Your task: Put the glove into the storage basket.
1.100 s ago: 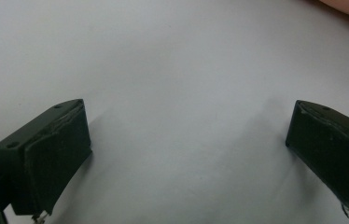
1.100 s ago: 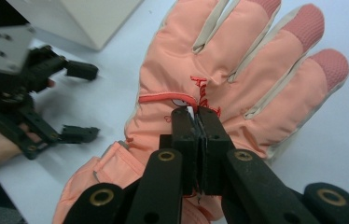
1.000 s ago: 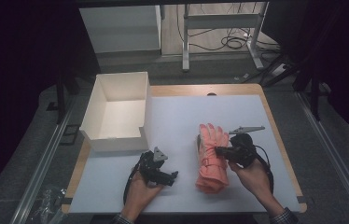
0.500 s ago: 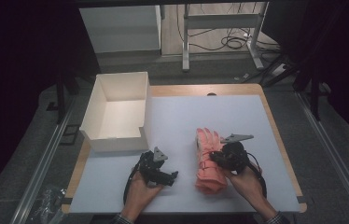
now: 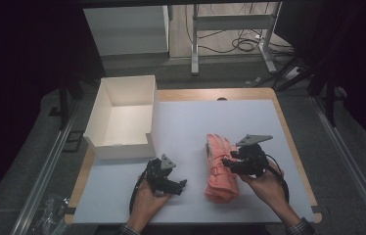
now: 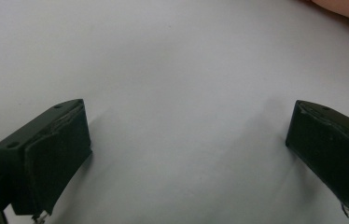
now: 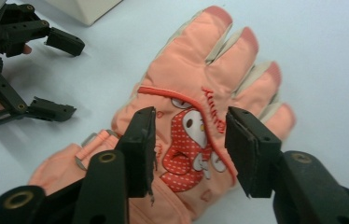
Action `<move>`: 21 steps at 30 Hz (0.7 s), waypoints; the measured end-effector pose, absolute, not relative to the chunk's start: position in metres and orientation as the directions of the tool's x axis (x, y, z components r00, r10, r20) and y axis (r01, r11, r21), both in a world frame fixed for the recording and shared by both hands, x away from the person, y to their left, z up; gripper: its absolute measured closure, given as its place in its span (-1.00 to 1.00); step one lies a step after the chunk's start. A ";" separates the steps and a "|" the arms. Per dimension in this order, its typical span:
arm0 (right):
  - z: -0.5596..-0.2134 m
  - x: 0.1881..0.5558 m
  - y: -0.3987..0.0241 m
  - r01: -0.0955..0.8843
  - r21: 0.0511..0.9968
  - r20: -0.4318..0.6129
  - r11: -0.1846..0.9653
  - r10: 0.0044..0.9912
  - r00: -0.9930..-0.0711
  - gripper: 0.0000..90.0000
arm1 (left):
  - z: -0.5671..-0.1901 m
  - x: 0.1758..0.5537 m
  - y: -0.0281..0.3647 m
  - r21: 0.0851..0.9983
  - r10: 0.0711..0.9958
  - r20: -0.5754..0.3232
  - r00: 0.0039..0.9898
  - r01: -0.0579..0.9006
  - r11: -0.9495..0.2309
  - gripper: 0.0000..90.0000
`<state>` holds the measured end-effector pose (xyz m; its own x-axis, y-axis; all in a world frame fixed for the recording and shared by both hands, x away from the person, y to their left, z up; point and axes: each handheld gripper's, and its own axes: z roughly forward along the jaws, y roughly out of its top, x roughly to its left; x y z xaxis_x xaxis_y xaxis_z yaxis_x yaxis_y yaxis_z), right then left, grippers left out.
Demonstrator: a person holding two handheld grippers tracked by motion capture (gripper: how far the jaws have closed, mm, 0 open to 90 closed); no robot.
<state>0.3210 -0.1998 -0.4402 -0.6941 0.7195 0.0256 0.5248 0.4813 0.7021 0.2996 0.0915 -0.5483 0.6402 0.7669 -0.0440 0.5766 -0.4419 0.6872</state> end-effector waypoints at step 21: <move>-0.480 0.311 -0.262 0.557 0.702 0.074 0.443 0.733 -0.676 0.62 | -0.548 0.300 0.092 0.687 0.765 -0.043 0.643 0.575 -0.444 -1.00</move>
<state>0.3113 -0.2618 -0.4801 -0.6765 0.7328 0.0739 0.5569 0.4433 0.7024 0.2998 0.0920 -0.5483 0.6425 0.7651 -0.0432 0.5753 -0.4444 0.6867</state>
